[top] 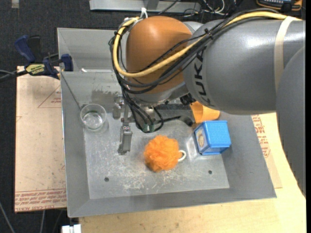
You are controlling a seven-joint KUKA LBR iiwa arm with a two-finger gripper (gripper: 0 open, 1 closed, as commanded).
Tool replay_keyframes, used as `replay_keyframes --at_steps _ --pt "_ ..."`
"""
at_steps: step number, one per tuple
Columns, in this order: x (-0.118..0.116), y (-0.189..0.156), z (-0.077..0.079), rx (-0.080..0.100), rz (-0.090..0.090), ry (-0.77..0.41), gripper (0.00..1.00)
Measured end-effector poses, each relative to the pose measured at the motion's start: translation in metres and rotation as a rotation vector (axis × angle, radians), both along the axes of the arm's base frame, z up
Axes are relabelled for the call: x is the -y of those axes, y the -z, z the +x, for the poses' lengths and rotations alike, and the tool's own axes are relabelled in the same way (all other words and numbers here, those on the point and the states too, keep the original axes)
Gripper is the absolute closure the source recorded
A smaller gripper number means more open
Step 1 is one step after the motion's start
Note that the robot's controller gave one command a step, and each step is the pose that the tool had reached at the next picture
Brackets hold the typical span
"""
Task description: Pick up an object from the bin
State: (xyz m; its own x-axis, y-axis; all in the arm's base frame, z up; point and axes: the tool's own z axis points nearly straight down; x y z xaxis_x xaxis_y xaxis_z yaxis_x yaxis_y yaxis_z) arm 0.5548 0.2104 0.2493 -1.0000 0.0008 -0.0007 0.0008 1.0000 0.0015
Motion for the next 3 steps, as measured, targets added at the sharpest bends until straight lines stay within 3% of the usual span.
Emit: replay_keyframes --at_steps 1,2,3 --pt "0.000 0.000 0.000 0.000 0.000 0.000 0.00" --pt "0.021 0.021 -0.013 0.010 0.004 -0.091 0.00" --pt "0.060 0.060 -0.014 0.001 -0.001 -0.129 0.00"
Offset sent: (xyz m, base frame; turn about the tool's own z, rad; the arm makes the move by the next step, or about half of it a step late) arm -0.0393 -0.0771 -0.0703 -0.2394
